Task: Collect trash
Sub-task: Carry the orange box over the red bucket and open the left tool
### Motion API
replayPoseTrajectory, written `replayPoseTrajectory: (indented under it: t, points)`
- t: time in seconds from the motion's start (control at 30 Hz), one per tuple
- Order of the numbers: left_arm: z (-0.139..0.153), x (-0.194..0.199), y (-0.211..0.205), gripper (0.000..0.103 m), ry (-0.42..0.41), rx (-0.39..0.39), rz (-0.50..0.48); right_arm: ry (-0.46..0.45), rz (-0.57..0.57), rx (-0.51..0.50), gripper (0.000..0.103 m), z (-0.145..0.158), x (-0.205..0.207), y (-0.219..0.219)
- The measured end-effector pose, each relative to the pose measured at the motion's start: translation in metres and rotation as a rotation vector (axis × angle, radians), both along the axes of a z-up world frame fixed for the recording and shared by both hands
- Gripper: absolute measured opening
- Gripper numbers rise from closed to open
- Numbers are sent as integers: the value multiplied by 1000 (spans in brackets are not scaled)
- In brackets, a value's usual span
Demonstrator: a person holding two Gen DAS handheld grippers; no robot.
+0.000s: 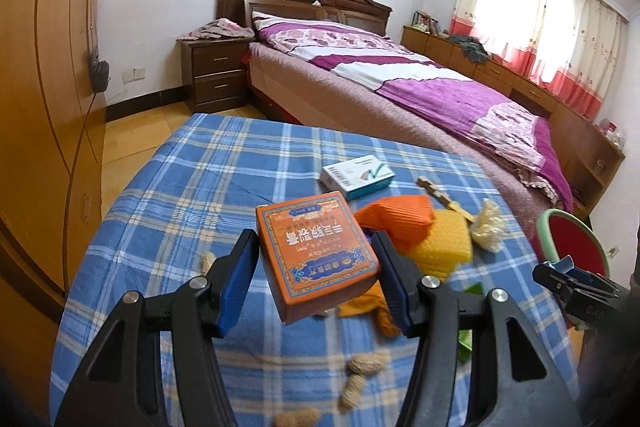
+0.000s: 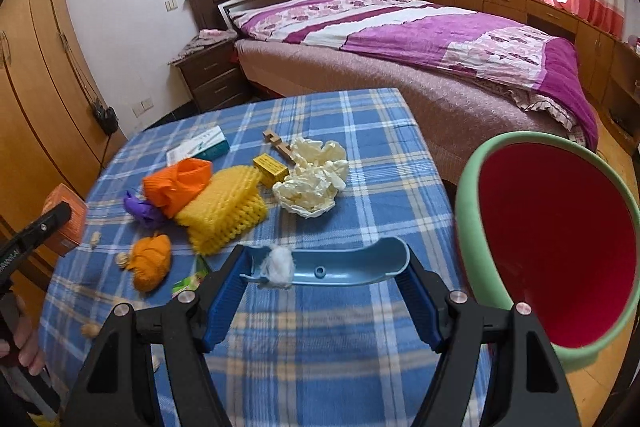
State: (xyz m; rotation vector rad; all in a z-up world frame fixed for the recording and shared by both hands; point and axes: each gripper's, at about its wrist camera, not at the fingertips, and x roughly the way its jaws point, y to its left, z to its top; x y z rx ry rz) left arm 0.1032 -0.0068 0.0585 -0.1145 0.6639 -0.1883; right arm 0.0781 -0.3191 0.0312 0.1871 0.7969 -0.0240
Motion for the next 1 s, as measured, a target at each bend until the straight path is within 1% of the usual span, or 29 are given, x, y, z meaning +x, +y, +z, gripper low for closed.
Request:
replayPoseTrajectory:
  t: [0.2, 0.43, 0.63, 0.8, 1.0]
  points:
    - [15, -20, -11, 60, -25, -11, -39, -24, -16, 23, 75, 17, -25, -11]
    - [27, -38, -30, 60, -26, -46, -99, -52, -63, 29, 75, 35, -52, -34]
    - [39, -50, -48, 60, -36, -61, -148, -63, -104, 32, 75, 47, -68, -55]
    - [47, -54, -64, 60, -46, -59, -191, -64, -131, 35, 75, 51, -75, -70]
    - [48, -54, -86, 60, -35, -56, -242, -58, -160, 42, 75, 51, -80, -88]
